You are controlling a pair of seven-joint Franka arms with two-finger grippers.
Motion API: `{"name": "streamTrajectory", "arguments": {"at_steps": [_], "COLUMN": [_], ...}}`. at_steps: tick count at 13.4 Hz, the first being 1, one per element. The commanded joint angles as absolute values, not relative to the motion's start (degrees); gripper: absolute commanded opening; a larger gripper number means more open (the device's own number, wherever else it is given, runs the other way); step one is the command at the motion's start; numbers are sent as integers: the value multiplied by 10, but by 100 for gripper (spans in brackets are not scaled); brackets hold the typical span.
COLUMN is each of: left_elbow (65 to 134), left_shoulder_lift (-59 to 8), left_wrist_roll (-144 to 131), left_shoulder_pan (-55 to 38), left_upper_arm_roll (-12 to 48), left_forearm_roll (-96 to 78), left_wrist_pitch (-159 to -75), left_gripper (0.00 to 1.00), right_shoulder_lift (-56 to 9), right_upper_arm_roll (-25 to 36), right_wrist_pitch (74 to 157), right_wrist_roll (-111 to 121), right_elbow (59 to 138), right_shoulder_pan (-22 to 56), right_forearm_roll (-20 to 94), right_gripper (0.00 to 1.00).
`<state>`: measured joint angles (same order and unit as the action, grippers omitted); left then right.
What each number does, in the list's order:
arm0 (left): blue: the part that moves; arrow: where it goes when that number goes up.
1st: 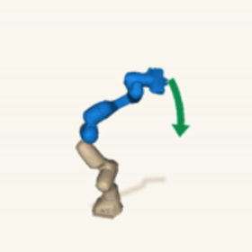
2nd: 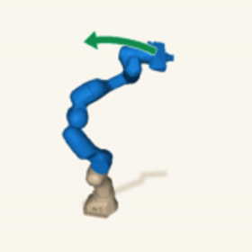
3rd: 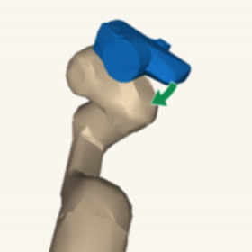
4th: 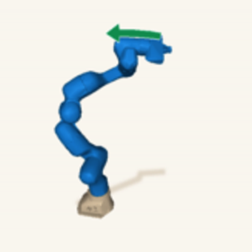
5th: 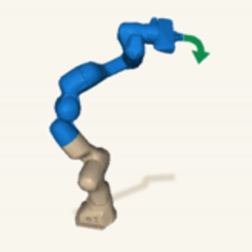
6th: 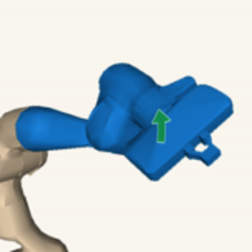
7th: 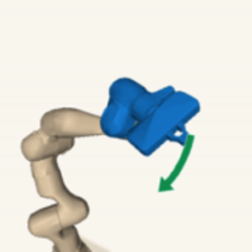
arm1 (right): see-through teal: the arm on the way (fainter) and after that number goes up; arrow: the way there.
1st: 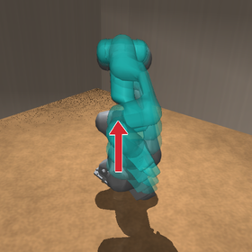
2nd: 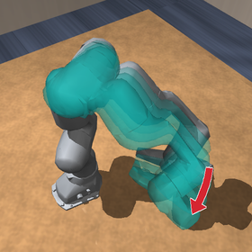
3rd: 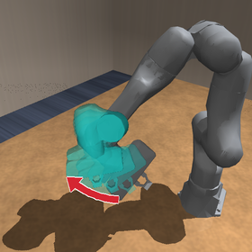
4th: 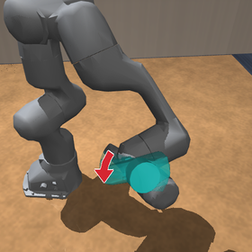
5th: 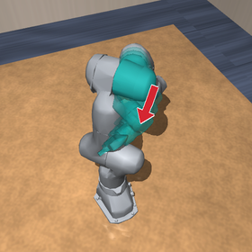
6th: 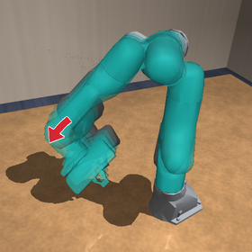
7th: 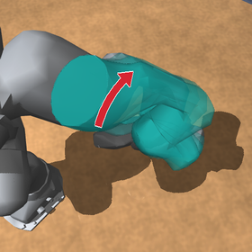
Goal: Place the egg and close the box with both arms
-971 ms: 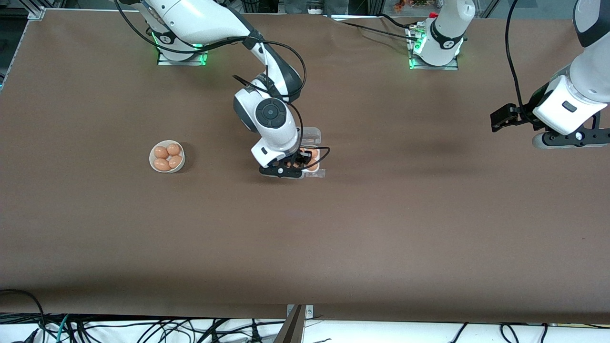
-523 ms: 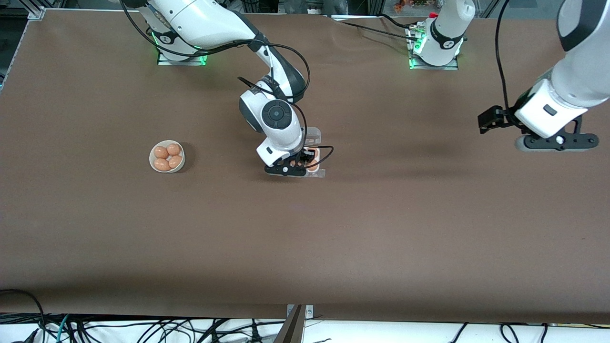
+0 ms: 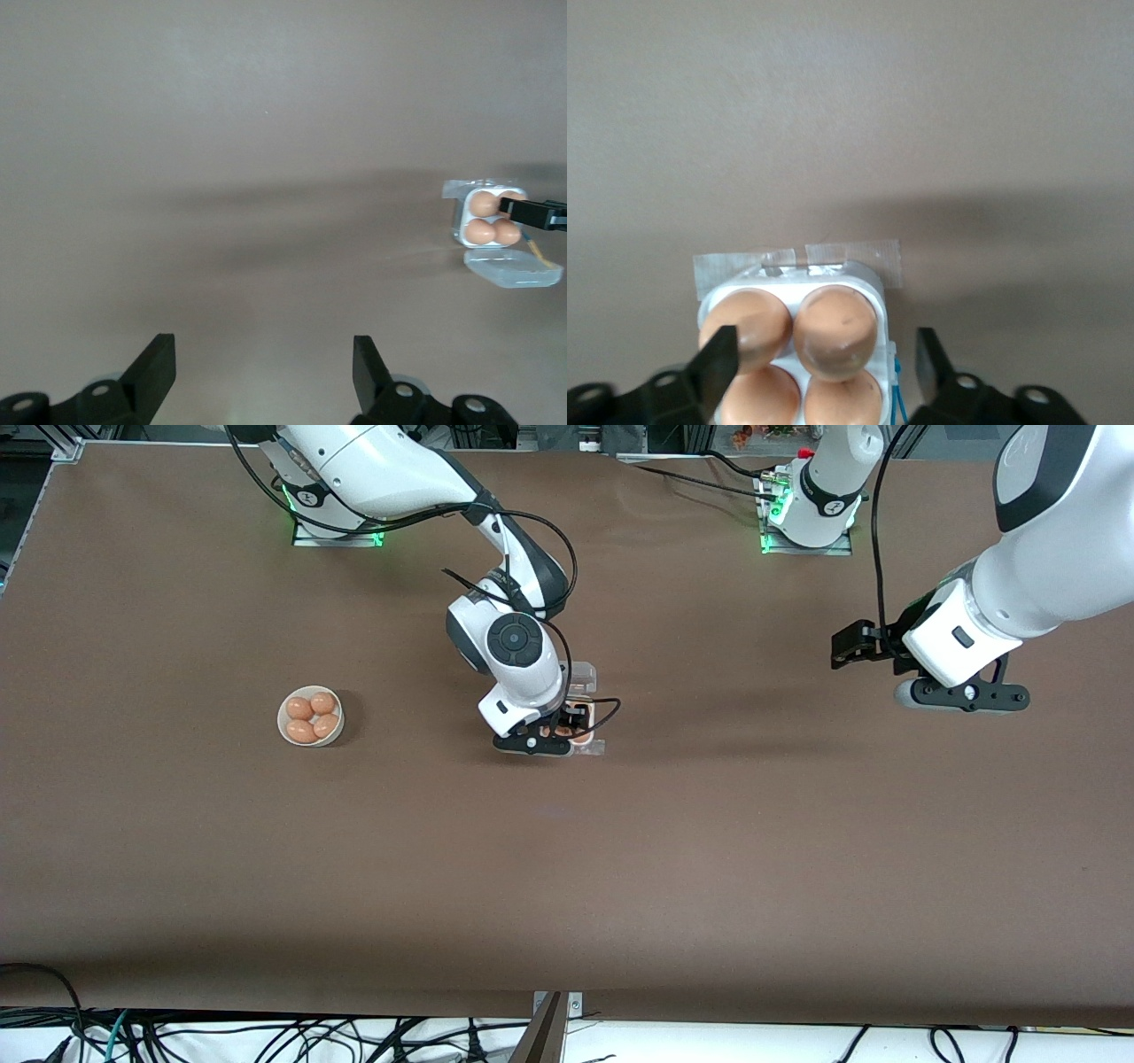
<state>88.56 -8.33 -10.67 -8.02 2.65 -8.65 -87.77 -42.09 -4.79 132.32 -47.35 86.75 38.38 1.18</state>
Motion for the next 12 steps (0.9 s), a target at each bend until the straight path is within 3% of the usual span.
{"name": "streamTrajectory", "arguments": {"at_steps": [1, 3, 6, 12], "left_elbow": [865, 865, 864, 821], "left_shoulder_lift": [-105, -124, -155, -238], "left_wrist_roll": [-148, -201, -280, -402], "left_shoulder_pan": [-108, -140, -205, -283], "left_upper_arm_roll": [26, 26, 26, 25], "left_forearm_roll": [-105, -118, -133, -189], "left_wrist_pitch": [-867, -867, -869, -870], "left_gripper": [67, 49, 37, 30], "right_shoulder_lift": [-420, -410, -395, -385], "right_upper_arm_roll": [-41, -40, -33, 3], "right_wrist_pitch": [1317, 1314, 1310, 1275], "right_wrist_roll": [-453, -429, -426, -414], "right_elbow": [846, 846, 846, 846], "right_shoulder_pan": [375, 348, 330, 328], "right_forearm_roll": [10, 8, 9, 9], "right_gripper": [100, 100, 100, 100]}}
